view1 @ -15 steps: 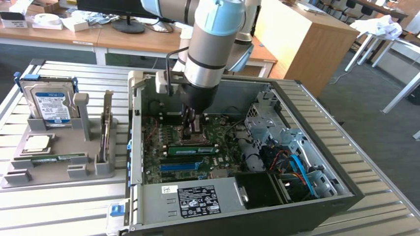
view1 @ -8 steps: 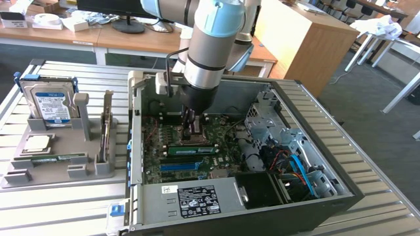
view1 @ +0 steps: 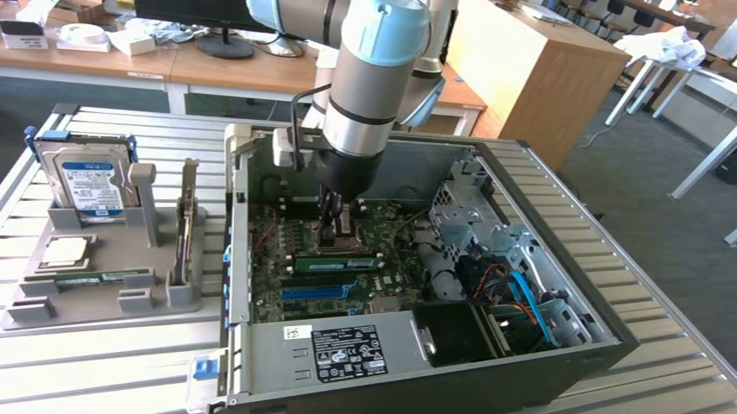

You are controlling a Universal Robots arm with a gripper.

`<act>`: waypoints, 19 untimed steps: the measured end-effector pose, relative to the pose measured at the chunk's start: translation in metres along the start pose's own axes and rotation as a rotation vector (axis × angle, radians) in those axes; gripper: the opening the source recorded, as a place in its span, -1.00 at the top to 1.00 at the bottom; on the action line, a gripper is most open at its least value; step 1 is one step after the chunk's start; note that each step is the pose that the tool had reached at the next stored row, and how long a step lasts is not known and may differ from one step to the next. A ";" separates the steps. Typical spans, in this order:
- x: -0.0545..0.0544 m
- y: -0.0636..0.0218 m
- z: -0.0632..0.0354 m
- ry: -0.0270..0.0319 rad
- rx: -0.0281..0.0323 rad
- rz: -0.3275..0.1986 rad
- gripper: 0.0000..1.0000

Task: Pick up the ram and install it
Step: 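Press down the ram until it locks into place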

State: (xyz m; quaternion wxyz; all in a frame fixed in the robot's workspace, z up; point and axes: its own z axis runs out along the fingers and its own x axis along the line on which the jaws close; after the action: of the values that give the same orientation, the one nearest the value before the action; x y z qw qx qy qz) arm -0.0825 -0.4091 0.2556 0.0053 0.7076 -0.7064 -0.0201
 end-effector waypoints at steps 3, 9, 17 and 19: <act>0.000 -0.0001 0.0000 0.0001 0.0000 0.000 0.80; 0.000 -0.0001 0.0018 0.0001 -0.0001 0.000 0.80; 0.000 -0.0002 0.0047 0.0002 -0.0001 0.000 0.80; 0.000 -0.0002 0.0047 0.0002 -0.0001 0.000 0.80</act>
State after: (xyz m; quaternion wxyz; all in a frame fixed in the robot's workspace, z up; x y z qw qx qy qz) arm -0.0825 -0.4094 0.2509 0.0054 0.7076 -0.7063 -0.0200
